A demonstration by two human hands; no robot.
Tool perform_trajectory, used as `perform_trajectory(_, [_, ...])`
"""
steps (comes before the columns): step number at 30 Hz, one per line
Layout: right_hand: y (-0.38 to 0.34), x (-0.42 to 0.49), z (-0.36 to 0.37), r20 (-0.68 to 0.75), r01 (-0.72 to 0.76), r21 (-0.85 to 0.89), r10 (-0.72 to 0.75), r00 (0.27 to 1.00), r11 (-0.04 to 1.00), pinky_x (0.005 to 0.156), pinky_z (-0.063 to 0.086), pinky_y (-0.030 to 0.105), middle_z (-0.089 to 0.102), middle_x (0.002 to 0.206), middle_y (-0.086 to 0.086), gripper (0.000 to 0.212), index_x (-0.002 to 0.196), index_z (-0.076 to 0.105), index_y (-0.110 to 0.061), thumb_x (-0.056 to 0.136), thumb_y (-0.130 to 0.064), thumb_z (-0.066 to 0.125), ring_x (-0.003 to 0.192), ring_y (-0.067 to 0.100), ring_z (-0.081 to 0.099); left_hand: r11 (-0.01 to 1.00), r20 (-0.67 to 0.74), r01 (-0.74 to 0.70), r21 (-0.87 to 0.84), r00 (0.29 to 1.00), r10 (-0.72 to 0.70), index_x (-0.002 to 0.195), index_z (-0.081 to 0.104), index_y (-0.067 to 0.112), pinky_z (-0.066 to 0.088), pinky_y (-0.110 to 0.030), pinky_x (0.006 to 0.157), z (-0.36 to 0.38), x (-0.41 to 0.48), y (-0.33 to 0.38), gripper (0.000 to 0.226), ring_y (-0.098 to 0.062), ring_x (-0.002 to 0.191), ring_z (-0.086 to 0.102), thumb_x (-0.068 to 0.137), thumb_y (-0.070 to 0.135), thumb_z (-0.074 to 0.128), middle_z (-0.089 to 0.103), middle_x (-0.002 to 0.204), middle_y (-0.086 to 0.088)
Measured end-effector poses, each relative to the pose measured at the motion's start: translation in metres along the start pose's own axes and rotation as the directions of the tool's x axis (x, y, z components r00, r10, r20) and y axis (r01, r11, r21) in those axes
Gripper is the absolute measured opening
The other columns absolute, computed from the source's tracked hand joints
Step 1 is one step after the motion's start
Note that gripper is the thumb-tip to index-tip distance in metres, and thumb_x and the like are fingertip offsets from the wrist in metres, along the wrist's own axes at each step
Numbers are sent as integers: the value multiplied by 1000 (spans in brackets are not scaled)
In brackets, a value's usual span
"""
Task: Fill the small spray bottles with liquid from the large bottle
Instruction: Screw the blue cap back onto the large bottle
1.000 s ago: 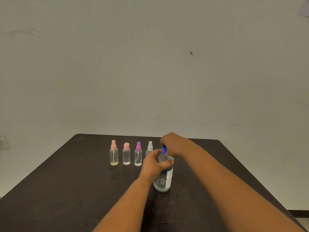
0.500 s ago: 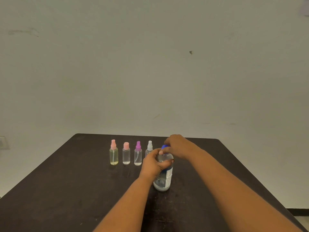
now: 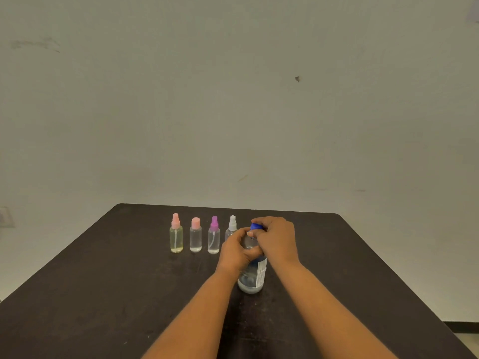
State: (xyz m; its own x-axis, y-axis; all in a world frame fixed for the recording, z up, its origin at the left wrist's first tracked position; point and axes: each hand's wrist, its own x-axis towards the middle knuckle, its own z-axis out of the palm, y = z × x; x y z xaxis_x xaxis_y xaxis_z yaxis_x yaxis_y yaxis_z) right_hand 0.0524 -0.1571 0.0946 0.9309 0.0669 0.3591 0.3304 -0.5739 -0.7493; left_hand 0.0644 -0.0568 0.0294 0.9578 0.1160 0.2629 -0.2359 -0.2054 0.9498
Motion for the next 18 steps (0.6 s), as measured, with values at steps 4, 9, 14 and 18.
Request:
perform_trajectory(4, [-9, 11, -16, 114, -23, -68, 30, 993, 997, 82, 44, 17, 68, 111, 3, 35, 110, 68, -12, 75, -11, 74, 103, 14, 61, 1000, 6, 1, 16, 1000, -1, 98, 58, 29, 51, -27, 87, 0, 0, 0, 32, -15, 95, 63, 74, 18, 75, 66, 97, 4])
perform_trajectory(9, [-12, 19, -27, 322, 17, -76, 8, 947, 997, 84, 44, 18, 66, 116, 4, 35, 111, 69, -14, 81, 3, 61, 104, 13, 59, 999, 16, 39, 36, 999, -40, 106, 55, 28, 46, -22, 89, 1, 3, 2, 38, -9, 98, 60, 74, 24, 76, 64, 103, 9])
perform_trajectory(14, [-15, 12, -16, 193, 9, -149, 20, 981, 989, 86, 43, 18, 66, 115, 5, 31, 111, 68, -13, 83, -2, 63, 107, 17, 60, 999, 2, 30, 25, 1000, -30, 104, 56, 28, 50, -27, 89, 0, 0, 2, 36, -12, 97, 61, 74, 18, 74, 66, 102, 4])
perform_trajectory(18, [-22, -2, -3, 85, 75, -398, -44, 995, 914, 79, 45, 22, 66, 110, 10, 25, 113, 64, -9, 91, -12, 55, 99, 21, 62, 1000, 0, 21, -13, 1000, -21, 94, 55, 34, 54, -30, 82, -1, -5, 5, 41, -16, 88, 62, 74, 0, 66, 64, 89, 6])
